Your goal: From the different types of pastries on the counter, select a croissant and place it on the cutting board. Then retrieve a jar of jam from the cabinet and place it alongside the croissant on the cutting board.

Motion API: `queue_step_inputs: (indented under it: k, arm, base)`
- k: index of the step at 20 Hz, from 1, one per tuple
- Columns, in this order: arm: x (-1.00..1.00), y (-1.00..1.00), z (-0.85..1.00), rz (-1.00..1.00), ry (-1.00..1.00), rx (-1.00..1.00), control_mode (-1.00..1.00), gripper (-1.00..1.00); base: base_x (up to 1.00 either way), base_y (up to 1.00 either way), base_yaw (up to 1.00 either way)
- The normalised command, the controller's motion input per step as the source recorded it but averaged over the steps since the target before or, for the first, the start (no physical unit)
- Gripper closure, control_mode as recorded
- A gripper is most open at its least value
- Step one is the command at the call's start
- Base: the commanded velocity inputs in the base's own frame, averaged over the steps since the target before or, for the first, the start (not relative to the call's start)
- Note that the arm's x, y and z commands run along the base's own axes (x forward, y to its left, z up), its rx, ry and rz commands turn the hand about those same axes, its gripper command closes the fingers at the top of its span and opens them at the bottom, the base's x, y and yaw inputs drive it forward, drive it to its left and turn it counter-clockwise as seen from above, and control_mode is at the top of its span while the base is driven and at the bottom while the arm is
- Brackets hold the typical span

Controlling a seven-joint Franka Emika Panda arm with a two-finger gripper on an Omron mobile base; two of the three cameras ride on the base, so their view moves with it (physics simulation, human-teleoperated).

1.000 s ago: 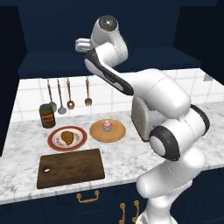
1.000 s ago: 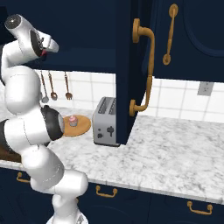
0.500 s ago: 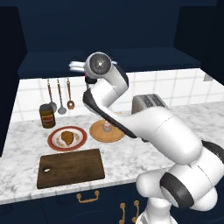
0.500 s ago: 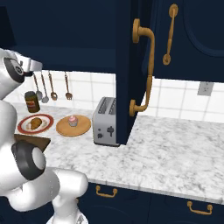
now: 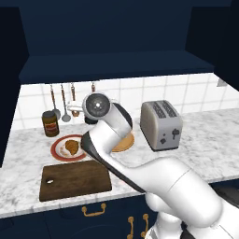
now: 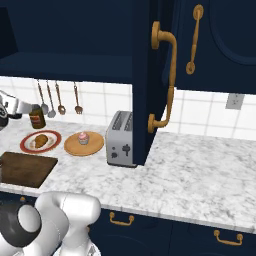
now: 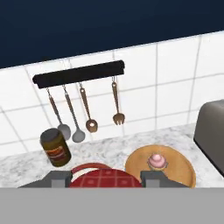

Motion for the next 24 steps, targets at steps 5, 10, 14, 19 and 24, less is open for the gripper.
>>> queue_step_inputs:
  k: [5,10,14,19,24]
  arm:
    - [-0.97,0.43,-0.93,0.0,0.34,0.0,-1.0,1.0]
    - [-0.16,0.28,-0.45,0.0,0.3,0.05,-1.0,1.0]
    - [0.4,0.0,-0.17,-0.01,0.26,0.0,-1.0,1.0]
    - [-0.61,0.4,-0.21,0.0,-0.03,0.0,-1.0,1.0]
    - [-0.81,0.11,-0.62,0.0,-0.13,-0.06,-1.0,1.0]
  base:
    - [0.0,0.0,0.0]
    - [0.0,0.0,0.0]
    - [0.0,0.0,0.0]
    - [0.0,0.0,0.0]
    - [0.0,0.0,0.0]
